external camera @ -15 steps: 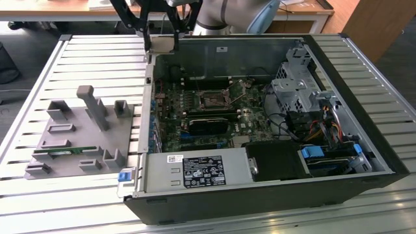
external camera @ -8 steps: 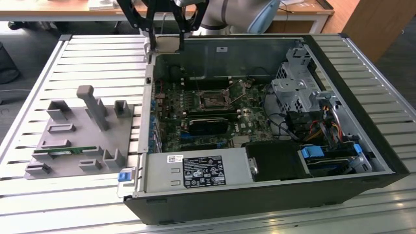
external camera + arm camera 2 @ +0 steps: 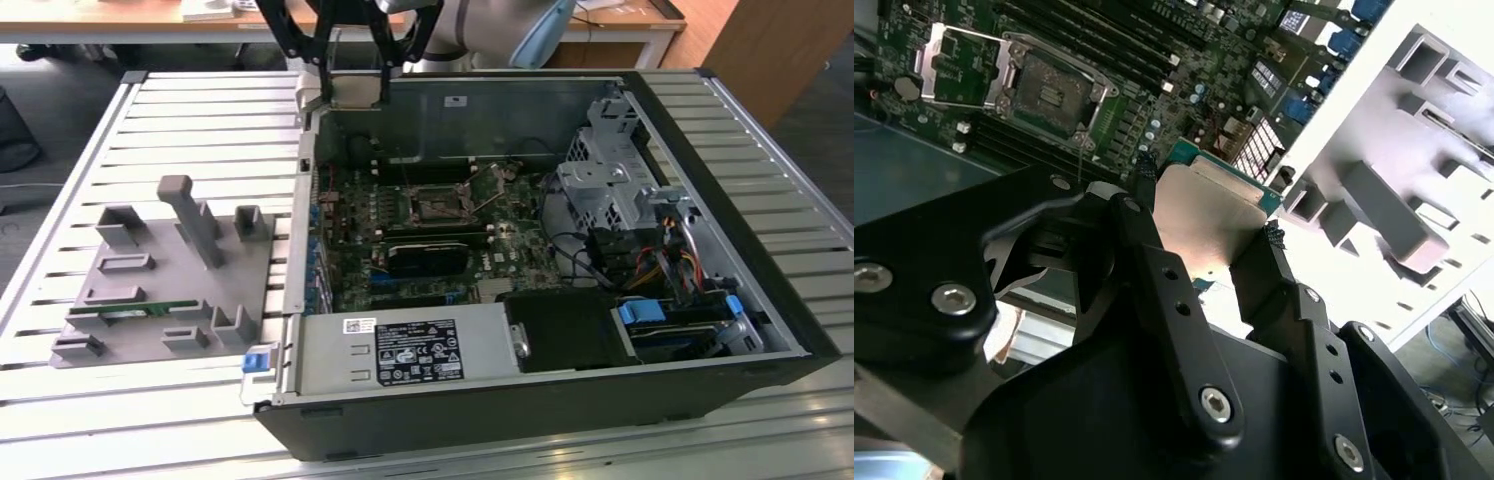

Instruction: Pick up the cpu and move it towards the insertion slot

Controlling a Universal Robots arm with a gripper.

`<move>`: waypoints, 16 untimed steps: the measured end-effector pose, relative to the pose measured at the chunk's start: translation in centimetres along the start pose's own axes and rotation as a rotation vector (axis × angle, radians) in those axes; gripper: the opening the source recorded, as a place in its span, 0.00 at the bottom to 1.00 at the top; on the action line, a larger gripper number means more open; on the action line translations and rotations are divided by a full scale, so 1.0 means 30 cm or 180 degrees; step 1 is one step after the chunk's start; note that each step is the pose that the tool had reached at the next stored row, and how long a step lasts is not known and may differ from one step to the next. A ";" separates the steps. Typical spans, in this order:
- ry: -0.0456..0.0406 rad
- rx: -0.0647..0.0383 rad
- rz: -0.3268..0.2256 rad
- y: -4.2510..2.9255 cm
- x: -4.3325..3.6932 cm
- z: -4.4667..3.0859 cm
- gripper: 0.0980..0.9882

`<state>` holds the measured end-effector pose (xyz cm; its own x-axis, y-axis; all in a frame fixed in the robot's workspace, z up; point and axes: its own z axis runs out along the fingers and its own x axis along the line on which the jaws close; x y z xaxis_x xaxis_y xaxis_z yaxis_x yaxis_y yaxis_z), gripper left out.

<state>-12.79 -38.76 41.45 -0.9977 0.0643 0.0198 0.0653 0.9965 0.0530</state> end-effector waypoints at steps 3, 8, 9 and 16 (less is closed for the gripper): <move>0.0000 0.0000 0.0002 0.001 -0.013 0.000 0.50; 0.0000 0.0000 0.0007 0.002 -0.035 -0.001 0.50; 0.0000 0.0000 0.0007 0.003 -0.039 -0.001 0.50; -0.0001 0.0000 0.0013 0.004 -0.066 -0.001 0.50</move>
<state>-10.81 -38.75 41.45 -0.9975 0.0684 0.0198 0.0694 0.9962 0.0530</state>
